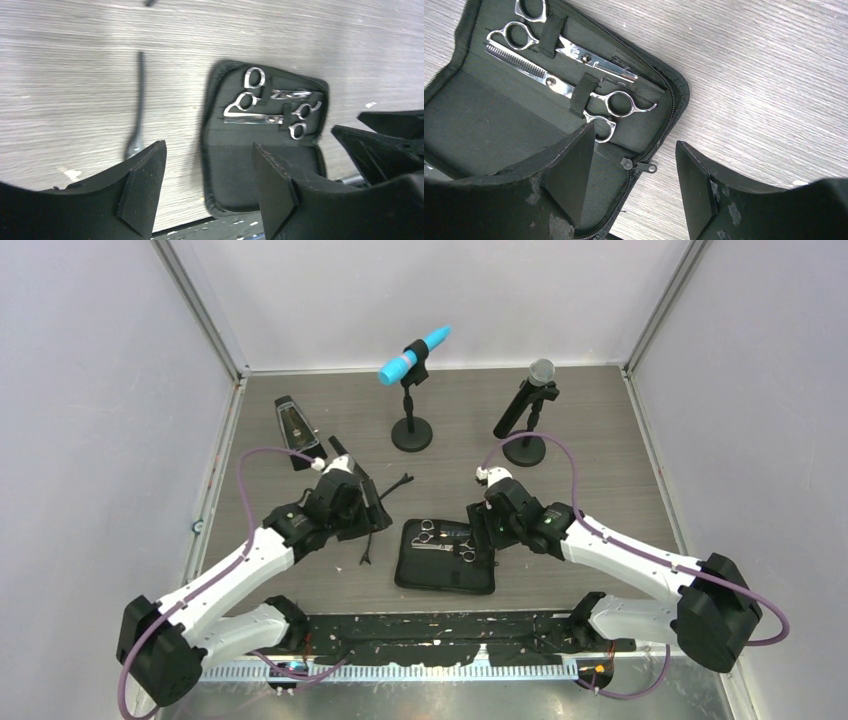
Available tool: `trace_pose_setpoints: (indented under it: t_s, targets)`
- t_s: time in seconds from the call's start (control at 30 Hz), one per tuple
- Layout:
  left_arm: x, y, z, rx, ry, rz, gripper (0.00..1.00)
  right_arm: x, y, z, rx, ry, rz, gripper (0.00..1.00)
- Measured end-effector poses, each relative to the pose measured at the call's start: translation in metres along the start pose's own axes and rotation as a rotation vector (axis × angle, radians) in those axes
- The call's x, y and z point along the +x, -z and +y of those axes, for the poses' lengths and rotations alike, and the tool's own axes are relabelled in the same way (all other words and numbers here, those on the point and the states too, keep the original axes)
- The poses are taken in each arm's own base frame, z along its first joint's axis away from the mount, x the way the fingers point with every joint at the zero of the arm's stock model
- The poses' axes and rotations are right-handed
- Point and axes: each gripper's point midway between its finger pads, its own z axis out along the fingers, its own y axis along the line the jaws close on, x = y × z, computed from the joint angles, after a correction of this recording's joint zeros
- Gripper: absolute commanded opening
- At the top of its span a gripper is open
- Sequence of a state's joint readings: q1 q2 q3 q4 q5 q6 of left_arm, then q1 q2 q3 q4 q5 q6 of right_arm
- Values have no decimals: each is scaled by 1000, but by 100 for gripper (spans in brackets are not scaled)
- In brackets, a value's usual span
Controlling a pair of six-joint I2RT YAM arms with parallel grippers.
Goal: Sort the hair-cutting tools
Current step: Place the scissors in the hairdressing tool bag, then pick up the haircut tool at the center of the board.
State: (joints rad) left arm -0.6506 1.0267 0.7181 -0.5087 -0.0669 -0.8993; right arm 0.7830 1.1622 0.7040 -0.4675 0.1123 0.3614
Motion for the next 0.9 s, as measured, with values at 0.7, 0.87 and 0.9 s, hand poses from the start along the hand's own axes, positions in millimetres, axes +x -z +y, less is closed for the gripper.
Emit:
trace_pose_setpoints:
  t_s: [0.7,0.87,0.9]
  targets:
    - [33,-53,82,-411,-229,331,28,15,-2,-8,0,-15,-14,68]
    - [36,-65,82,-408,-236,363,5,16,0,-8,-5,-17,-27,68]
    - [36,-66,82,-406,-234,364,3,16,0,-8,-7,-18,-30,68]
